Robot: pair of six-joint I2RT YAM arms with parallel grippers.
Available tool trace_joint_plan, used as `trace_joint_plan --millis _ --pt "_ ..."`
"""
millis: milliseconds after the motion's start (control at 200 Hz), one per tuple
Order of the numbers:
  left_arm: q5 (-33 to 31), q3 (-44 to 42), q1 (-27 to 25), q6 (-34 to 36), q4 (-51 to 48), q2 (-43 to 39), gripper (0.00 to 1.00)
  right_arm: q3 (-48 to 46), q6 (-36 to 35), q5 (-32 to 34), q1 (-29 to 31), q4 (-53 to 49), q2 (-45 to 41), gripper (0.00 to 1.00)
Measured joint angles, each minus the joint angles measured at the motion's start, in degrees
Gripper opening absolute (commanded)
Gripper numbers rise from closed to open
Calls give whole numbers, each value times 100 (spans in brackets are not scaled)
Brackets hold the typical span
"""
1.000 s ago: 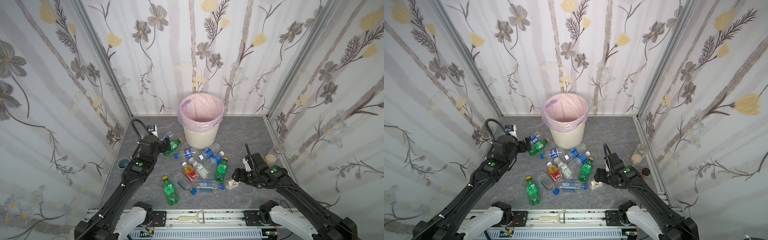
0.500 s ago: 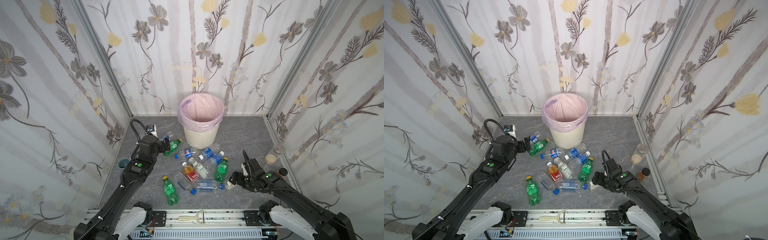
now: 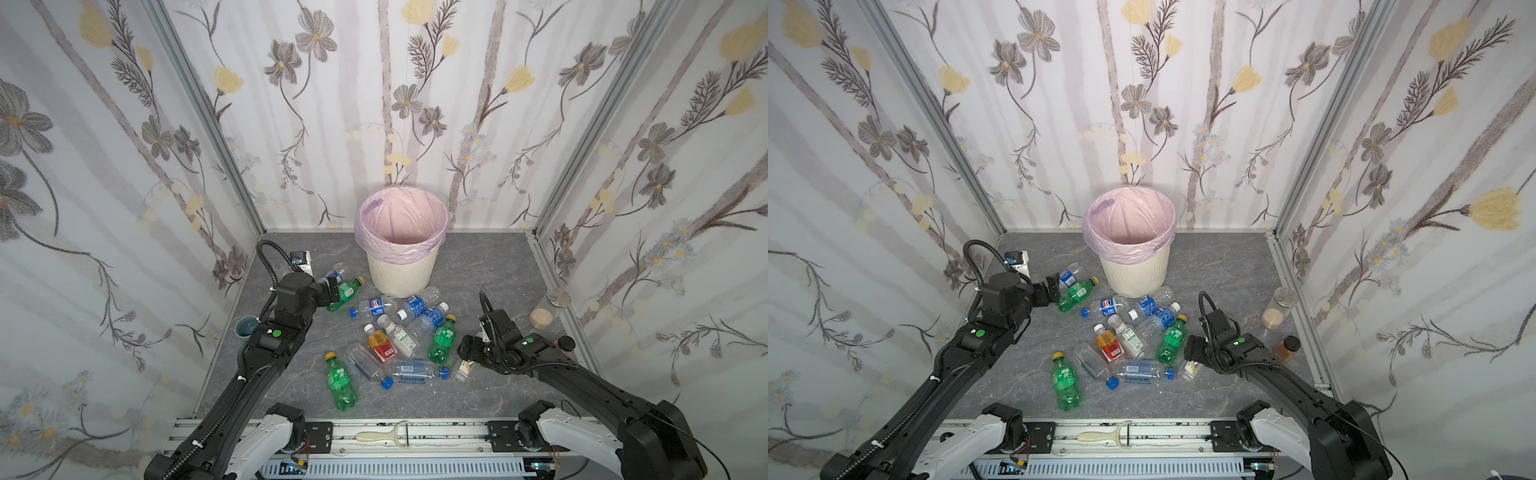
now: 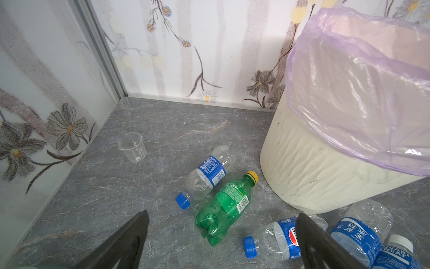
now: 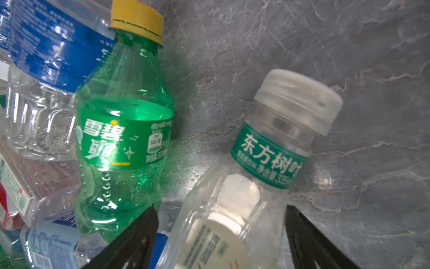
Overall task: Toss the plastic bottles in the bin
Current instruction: 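Grasp a clear green-labelled bottle with the right gripper while the left arm draws back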
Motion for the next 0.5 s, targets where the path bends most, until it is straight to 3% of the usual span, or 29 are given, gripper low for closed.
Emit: trace_joint_plan --millis 100,320,395,500 --pt "-2 0 2 0 -20 -22 100 0 -68 90 -7 0 17 77" --pt "87 0 11 -37 -85 90 100 -48 -254 144 7 -7 116 83" --pt "103 0 11 -44 -118 111 100 -72 -299 142 9 -7 125 80" --pt "105 -2 11 -59 -160 122 100 -125 -317 142 13 -7 129 69"
